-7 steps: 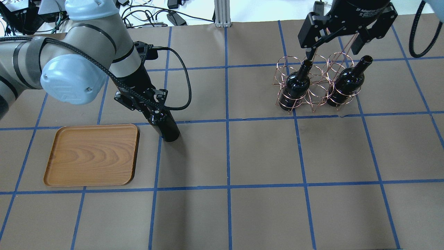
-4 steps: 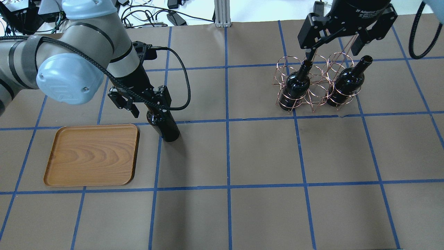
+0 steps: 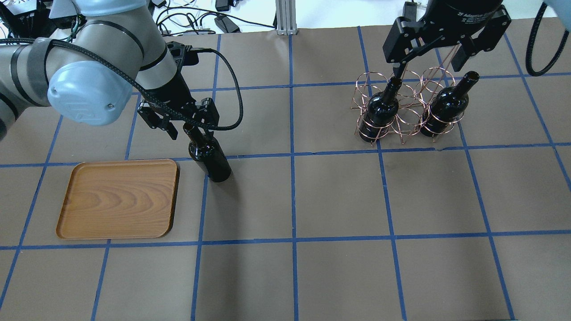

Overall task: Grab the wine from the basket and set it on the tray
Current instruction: 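Lower the left gripper onto the standing bottle's neck and close it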

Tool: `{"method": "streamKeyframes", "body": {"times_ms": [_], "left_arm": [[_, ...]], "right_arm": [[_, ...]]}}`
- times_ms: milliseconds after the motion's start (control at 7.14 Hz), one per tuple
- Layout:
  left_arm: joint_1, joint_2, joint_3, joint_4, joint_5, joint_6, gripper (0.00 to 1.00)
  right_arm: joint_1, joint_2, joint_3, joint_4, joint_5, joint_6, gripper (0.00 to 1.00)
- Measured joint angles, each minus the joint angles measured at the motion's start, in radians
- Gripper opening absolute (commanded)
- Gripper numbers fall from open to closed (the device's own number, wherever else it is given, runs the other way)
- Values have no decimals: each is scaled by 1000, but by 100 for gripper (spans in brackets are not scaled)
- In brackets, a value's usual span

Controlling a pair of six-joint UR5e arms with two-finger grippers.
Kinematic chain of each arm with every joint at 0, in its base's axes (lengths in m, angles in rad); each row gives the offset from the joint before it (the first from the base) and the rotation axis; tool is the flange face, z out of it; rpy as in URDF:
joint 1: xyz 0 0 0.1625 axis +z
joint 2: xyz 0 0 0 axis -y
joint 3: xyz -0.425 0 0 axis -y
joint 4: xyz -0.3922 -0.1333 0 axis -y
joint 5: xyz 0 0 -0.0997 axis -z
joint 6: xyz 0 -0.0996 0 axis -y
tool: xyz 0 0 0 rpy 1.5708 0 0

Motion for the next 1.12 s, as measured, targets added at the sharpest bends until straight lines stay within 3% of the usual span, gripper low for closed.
{"method": "streamKeyframes", "body": {"times_ms": [841, 981, 1121], "left_arm": [[1, -20, 1, 0, 2, -6, 63], [0, -23, 2, 1, 3, -6, 47], [0, -25, 2, 1, 4, -6, 9]], "right_arm": [[0, 1, 1, 0, -1, -2, 100], [0, 1, 1, -1, -1, -4, 100], [0, 0, 1, -1, -2, -5, 100]]}}
